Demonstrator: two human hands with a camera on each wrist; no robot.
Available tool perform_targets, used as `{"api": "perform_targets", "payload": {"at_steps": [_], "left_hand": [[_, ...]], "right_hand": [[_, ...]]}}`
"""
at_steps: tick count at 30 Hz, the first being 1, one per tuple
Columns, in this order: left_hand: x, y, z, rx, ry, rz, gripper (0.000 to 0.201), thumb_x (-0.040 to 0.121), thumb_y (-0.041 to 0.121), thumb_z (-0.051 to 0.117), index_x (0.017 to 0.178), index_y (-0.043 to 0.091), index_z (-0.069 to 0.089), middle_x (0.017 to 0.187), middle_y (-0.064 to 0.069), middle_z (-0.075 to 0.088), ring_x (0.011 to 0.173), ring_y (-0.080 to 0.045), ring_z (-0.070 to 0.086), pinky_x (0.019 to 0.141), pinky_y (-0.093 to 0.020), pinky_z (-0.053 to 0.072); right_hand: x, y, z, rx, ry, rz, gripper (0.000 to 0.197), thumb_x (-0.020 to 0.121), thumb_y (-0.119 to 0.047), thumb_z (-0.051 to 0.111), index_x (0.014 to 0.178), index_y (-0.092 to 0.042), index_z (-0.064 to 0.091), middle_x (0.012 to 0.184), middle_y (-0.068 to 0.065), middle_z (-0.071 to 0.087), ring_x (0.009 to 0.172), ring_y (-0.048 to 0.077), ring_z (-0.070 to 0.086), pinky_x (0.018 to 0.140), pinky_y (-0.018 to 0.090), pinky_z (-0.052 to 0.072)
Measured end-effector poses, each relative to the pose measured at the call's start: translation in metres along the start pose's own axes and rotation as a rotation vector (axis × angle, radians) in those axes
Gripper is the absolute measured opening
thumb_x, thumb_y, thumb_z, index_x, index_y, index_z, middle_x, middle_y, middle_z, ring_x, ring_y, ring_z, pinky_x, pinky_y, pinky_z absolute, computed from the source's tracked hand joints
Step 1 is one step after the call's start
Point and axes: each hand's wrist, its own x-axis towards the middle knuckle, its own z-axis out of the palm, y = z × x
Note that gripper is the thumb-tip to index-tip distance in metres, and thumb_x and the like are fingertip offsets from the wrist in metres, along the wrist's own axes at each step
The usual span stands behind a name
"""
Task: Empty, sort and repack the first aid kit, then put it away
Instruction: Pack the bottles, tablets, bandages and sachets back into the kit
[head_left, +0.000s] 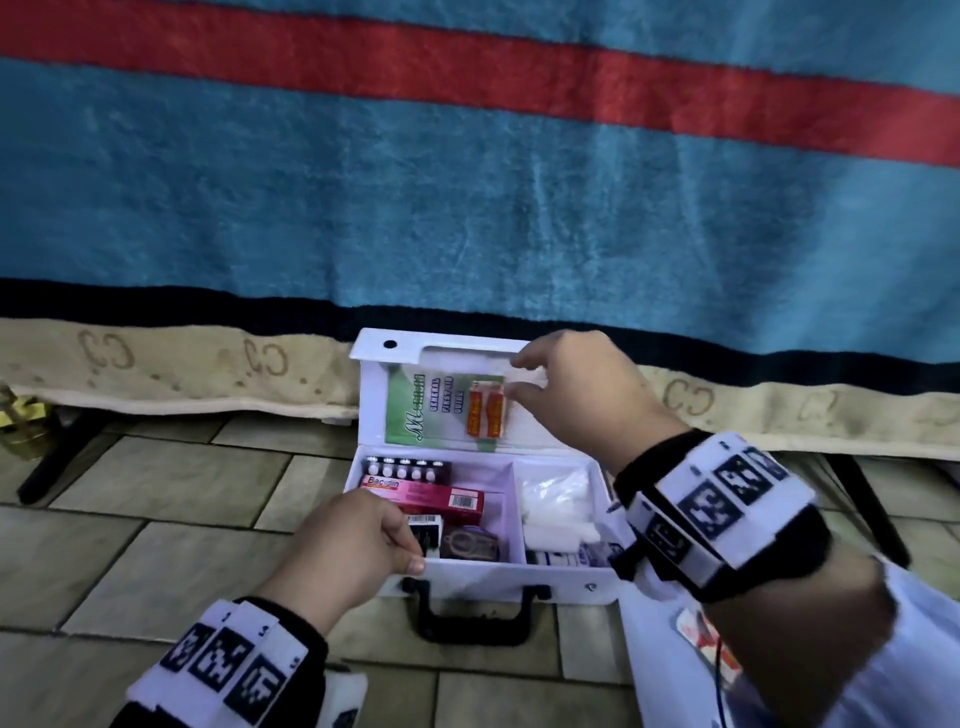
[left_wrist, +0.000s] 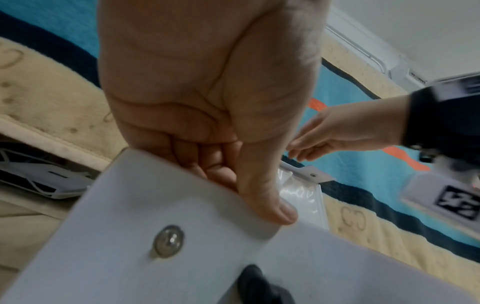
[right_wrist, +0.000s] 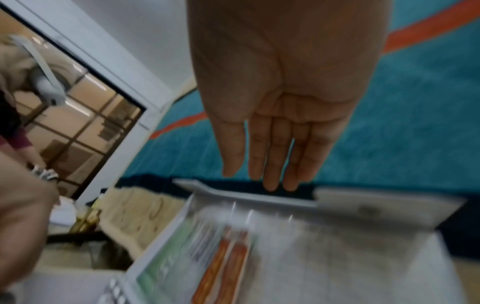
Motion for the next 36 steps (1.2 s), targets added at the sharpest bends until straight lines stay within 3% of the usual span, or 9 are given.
{"api": "perform_targets", "payload": {"at_steps": [4,7,10,14,18,22,28,31,36], "left_hand": [[0.002,0.006,-0.009,0.001,-0.080,0.007,0.025,0.064,0.022,0.085,0.049,0.030,0.067,0.041,0.019,0.057,0.051,0.003,0.051,0.050,-0.017,0.036],[0.005,0.012,-0.014,0.070,-0.133,0.020,0.030,0.063,0.021,0.086,0.043,0.032,0.066,0.046,0.018,0.060,0.057,-0.005,0.059,0.052,-0.018,0.039],[0.007,0.014,-0.014,0.107,-0.150,0.034,0.036,0.062,0.020,0.087,0.037,0.034,0.065,0.046,0.014,0.064,0.069,-0.022,0.069,0.056,-0.020,0.042],[0.007,0.013,-0.013,0.085,-0.127,0.047,0.037,0.062,0.016,0.086,0.038,0.036,0.066,0.053,0.010,0.069,0.070,-0.026,0.070,0.063,-0.025,0.049],[0.006,0.013,-0.012,0.084,-0.124,0.044,0.037,0.062,0.015,0.086,0.038,0.036,0.066,0.054,0.010,0.069,0.068,-0.023,0.070,0.066,-0.026,0.051],[0.005,0.015,-0.011,0.082,-0.108,0.036,0.035,0.062,0.014,0.086,0.038,0.032,0.067,0.051,0.011,0.067,0.066,-0.021,0.069,0.059,-0.022,0.048],[0.001,0.017,-0.010,0.094,-0.100,0.013,0.035,0.064,0.015,0.085,0.039,0.031,0.066,0.057,0.008,0.069,0.068,-0.022,0.069,0.066,-0.028,0.051],[0.001,0.019,-0.010,0.119,-0.097,0.011,0.035,0.064,0.017,0.085,0.039,0.032,0.066,0.060,0.007,0.070,0.069,-0.022,0.069,0.069,-0.030,0.052],[0.003,0.020,-0.011,0.133,-0.110,0.003,0.034,0.064,0.017,0.086,0.040,0.031,0.066,0.060,0.008,0.070,0.069,-0.021,0.069,0.066,-0.026,0.050]], "right_hand": [[-0.053,0.039,-0.044,0.007,-0.003,0.072,0.022,0.082,-0.035,0.068,0.099,-0.024,0.073,0.099,-0.007,0.071,0.094,0.012,0.064,0.081,0.023,0.048],[-0.088,0.085,-0.048,-0.071,-0.231,0.237,0.018,0.079,-0.036,0.071,0.091,-0.023,0.074,0.076,-0.009,0.063,0.075,0.010,0.060,0.066,0.022,0.043],[-0.118,0.129,-0.023,-0.252,-0.494,0.321,0.031,0.079,-0.040,0.069,0.107,-0.027,0.068,0.104,-0.007,0.064,0.100,0.012,0.058,0.075,0.020,0.039],[-0.146,0.160,0.010,-0.260,-0.643,0.339,0.041,0.082,-0.032,0.067,0.122,-0.026,0.058,0.128,-0.004,0.055,0.116,0.013,0.052,0.091,0.023,0.039],[-0.150,0.168,0.031,-0.271,-0.569,0.318,0.033,0.086,-0.037,0.062,0.117,-0.026,0.060,0.118,-0.001,0.063,0.100,0.015,0.057,0.077,0.021,0.038],[-0.141,0.166,0.036,-0.369,-0.577,0.294,0.032,0.085,-0.024,0.061,0.117,-0.022,0.059,0.117,0.003,0.061,0.108,0.021,0.058,0.087,0.027,0.045],[-0.132,0.163,0.050,-0.470,-0.585,0.285,0.013,0.083,-0.014,0.057,0.096,-0.013,0.060,0.107,0.010,0.064,0.098,0.025,0.064,0.067,0.025,0.040],[-0.131,0.161,0.049,-0.488,-0.582,0.278,0.006,0.082,-0.012,0.059,0.085,-0.013,0.053,0.098,0.012,0.063,0.089,0.026,0.063,0.065,0.024,0.038],[-0.132,0.160,0.052,-0.511,-0.584,0.272,0.007,0.083,-0.007,0.056,0.086,-0.012,0.058,0.098,0.012,0.063,0.092,0.028,0.063,0.066,0.025,0.038]]}}
